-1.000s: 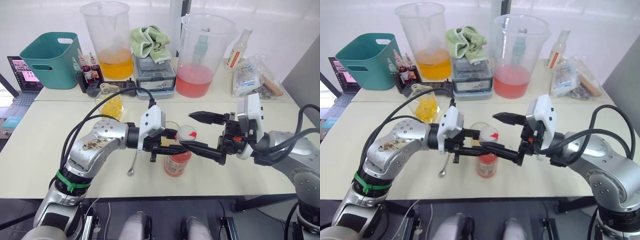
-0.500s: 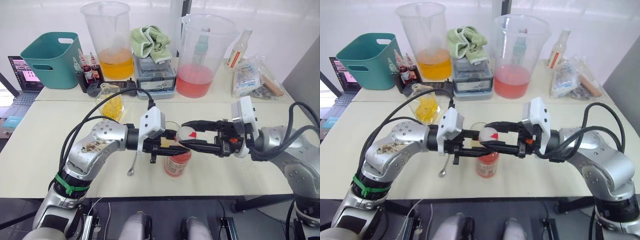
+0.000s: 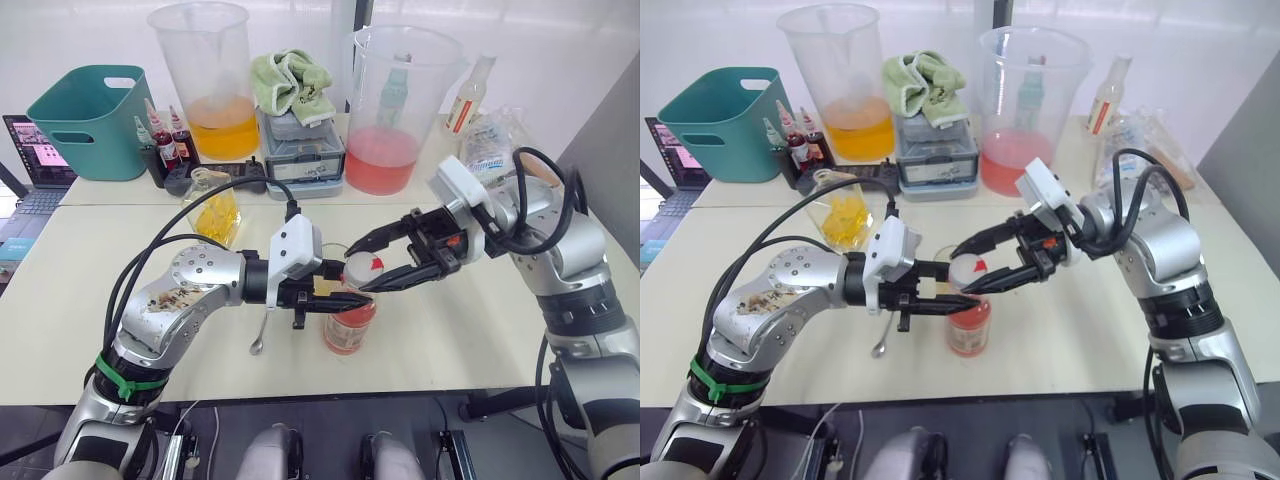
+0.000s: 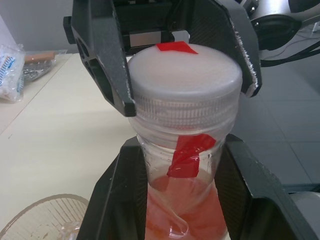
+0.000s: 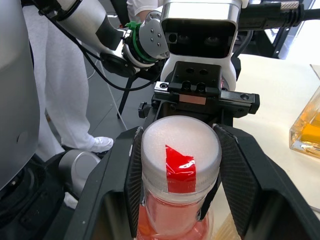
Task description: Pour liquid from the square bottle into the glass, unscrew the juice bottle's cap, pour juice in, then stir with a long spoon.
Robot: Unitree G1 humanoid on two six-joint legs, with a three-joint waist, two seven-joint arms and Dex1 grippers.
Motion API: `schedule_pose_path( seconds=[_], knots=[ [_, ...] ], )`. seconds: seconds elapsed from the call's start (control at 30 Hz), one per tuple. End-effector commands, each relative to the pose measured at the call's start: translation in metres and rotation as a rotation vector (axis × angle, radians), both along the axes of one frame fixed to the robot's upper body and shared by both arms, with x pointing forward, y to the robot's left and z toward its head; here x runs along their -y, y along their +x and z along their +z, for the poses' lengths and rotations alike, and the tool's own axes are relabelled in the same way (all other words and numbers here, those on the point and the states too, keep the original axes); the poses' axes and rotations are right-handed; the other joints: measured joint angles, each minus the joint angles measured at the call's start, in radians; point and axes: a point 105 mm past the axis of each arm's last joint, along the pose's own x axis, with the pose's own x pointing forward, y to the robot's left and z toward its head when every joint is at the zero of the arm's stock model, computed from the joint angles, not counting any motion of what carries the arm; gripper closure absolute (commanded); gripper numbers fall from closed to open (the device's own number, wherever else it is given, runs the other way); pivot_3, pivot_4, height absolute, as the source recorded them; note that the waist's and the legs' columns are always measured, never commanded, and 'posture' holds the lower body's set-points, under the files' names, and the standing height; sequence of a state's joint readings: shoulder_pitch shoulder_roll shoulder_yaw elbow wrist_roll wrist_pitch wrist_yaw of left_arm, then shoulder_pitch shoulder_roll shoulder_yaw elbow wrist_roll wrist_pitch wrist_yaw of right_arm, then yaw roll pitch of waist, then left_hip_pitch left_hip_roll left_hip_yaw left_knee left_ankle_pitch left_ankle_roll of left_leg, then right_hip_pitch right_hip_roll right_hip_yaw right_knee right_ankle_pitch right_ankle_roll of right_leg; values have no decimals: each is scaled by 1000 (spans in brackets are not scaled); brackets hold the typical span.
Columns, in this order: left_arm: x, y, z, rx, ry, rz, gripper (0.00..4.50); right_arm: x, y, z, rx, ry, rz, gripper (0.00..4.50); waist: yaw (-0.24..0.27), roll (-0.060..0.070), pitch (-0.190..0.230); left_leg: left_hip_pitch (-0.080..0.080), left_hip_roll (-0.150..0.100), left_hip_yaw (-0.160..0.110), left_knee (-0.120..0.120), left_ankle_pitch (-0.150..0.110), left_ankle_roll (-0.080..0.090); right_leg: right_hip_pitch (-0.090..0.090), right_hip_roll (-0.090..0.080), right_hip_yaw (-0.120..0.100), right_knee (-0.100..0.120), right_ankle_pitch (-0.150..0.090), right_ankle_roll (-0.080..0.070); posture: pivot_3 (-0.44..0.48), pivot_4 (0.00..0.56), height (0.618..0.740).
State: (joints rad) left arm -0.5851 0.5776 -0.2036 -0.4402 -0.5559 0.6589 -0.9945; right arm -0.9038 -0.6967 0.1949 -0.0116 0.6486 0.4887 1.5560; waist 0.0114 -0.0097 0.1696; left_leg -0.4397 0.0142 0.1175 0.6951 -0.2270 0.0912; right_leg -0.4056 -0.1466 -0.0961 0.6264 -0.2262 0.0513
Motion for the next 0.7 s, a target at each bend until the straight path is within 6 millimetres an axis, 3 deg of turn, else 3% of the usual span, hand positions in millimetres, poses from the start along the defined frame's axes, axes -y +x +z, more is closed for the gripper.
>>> schedule_pose_path(
  seconds=[0.03,0.1,0.13,0.27,0.5,0.7],
  knots=[
    [1,-5,-12,-48,47,-30,3091,4,-12,17,18,1,54,798,1,0,0,0,0,0,0,0,0,0,0,0,0,0,0,0,150,739],
    [3,-5,-12,-50,43,-37,3091,7,-13,25,0,58,16,113,1,0,0,0,0,0,0,0,0,0,0,0,0,0,0,0,150,739],
    [3,-6,-12,-50,41,-40,3091,9,-14,28,-9,85,-8,46,1,0,0,0,0,0,0,0,0,0,0,0,0,0,0,0,150,739],
    [5,-5,-12,-50,37,-49,3091,16,-19,29,3,136,-137,46,3,0,0,0,0,0,0,0,0,0,-1,0,0,0,0,0,150,739],
    [10,-4,-13,-56,25,-72,3091,4,-41,7,15,183,-339,46,5,0,0,0,0,-1,-1,0,-1,0,-1,0,-1,0,0,0,150,739],
    [13,-2,-14,-59,24,-94,3091,5,-35,-5,25,170,-518,46,13,0,0,0,0,-1,0,0,-1,1,-1,0,-1,0,0,0,150,739]
  ],
)
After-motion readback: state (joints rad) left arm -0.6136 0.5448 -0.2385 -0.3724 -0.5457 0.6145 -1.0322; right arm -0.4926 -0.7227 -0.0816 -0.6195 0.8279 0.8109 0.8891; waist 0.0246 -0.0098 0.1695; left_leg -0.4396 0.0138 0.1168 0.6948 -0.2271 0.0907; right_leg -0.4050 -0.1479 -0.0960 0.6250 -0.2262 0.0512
